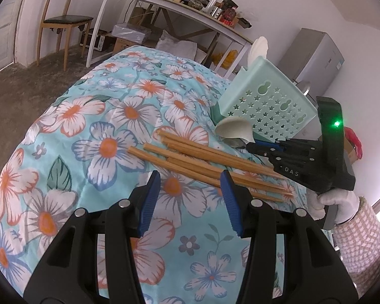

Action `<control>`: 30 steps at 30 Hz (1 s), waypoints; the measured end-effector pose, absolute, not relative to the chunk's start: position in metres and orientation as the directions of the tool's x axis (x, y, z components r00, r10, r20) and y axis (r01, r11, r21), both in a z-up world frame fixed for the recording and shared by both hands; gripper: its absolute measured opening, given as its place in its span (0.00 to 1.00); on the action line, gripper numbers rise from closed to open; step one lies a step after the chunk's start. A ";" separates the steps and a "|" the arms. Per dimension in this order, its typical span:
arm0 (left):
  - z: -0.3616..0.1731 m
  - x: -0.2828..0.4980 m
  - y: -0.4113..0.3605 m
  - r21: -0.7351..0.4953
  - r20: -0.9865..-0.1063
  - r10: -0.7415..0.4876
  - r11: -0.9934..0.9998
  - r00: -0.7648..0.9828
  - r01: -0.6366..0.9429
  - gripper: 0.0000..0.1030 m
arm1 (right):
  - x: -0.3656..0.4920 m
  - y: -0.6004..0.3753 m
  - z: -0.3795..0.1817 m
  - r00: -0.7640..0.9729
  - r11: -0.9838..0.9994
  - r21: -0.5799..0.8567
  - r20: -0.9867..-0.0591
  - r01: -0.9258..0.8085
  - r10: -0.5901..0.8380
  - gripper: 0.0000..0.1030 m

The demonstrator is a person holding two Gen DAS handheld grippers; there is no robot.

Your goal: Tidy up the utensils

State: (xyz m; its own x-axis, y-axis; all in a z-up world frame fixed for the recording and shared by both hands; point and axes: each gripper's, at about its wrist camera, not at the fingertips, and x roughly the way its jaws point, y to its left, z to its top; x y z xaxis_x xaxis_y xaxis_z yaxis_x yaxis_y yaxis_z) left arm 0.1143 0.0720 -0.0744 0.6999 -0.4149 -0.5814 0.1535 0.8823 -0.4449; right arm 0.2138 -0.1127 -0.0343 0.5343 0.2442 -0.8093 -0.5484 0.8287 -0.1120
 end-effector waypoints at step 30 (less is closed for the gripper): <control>-0.052 0.080 0.112 -0.438 -0.559 -0.321 0.897 0.764 0.056 0.45 | 0.106 -0.123 -0.021 0.251 0.768 0.343 -0.806 -0.541 0.537 0.06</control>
